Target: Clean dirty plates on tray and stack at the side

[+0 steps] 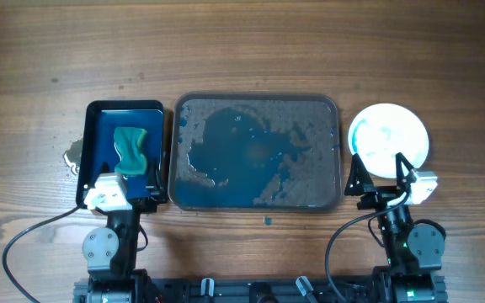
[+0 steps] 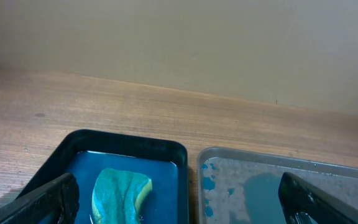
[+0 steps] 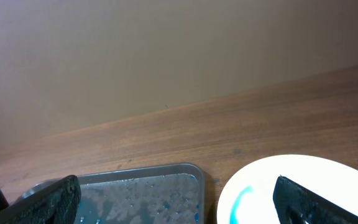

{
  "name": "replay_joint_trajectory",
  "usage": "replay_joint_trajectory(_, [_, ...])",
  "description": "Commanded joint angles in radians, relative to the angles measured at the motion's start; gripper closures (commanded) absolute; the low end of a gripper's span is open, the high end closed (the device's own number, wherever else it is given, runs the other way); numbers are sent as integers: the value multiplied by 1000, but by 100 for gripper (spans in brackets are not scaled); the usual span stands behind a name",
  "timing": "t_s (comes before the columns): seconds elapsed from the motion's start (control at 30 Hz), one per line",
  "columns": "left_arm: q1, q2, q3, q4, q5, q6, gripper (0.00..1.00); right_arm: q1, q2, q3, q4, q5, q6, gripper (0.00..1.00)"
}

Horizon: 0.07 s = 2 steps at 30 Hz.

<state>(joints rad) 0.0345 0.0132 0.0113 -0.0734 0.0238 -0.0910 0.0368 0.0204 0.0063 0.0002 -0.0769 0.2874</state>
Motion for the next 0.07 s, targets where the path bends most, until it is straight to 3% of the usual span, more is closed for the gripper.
replay_joint_trajectory(0.0, [-4, -8, -5, -3, -6, -6, 0, 5, -6, -1, 2, 10, 8, 0])
replay_joint_trajectory(0.03, [-4, -8, -5, -3, -6, -6, 0, 5, -6, -1, 2, 10, 8, 0])
